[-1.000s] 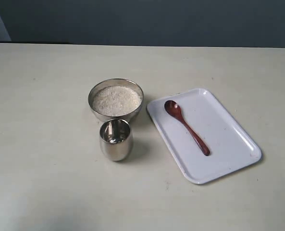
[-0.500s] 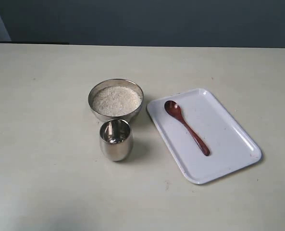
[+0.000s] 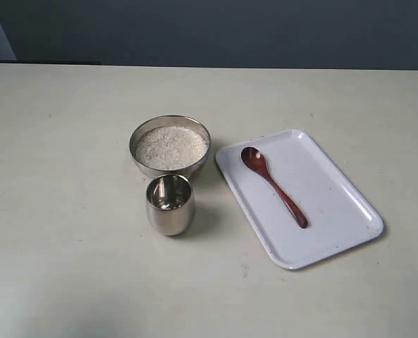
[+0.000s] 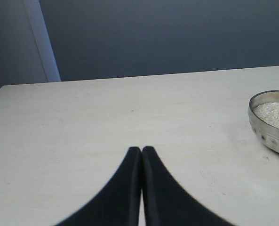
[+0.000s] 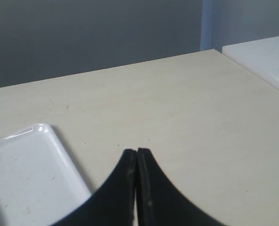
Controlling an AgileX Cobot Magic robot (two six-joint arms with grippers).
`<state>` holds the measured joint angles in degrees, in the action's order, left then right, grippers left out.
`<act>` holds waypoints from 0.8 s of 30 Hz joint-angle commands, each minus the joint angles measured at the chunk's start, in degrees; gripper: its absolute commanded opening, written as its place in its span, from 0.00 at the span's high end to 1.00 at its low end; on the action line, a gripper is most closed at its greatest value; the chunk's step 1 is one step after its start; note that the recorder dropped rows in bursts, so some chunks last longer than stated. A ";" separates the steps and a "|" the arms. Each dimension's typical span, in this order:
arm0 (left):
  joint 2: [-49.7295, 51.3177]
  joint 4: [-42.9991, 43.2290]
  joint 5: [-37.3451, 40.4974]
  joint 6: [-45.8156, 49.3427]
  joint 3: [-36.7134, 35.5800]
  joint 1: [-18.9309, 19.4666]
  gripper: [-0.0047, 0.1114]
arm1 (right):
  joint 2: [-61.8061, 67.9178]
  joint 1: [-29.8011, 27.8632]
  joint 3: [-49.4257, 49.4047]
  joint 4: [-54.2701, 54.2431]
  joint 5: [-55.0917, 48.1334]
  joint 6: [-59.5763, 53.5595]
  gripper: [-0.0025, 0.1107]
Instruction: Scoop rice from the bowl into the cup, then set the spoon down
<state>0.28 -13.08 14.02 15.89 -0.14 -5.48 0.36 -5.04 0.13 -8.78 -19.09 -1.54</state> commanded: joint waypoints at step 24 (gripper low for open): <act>-0.28 0.10 -0.57 -0.32 0.14 -0.40 0.96 | -0.36 -0.17 -0.13 1.62 1.50 0.02 0.98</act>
<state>0.28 -13.08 14.02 15.79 -0.14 -5.48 0.36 -5.04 0.13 -7.13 -18.31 -1.54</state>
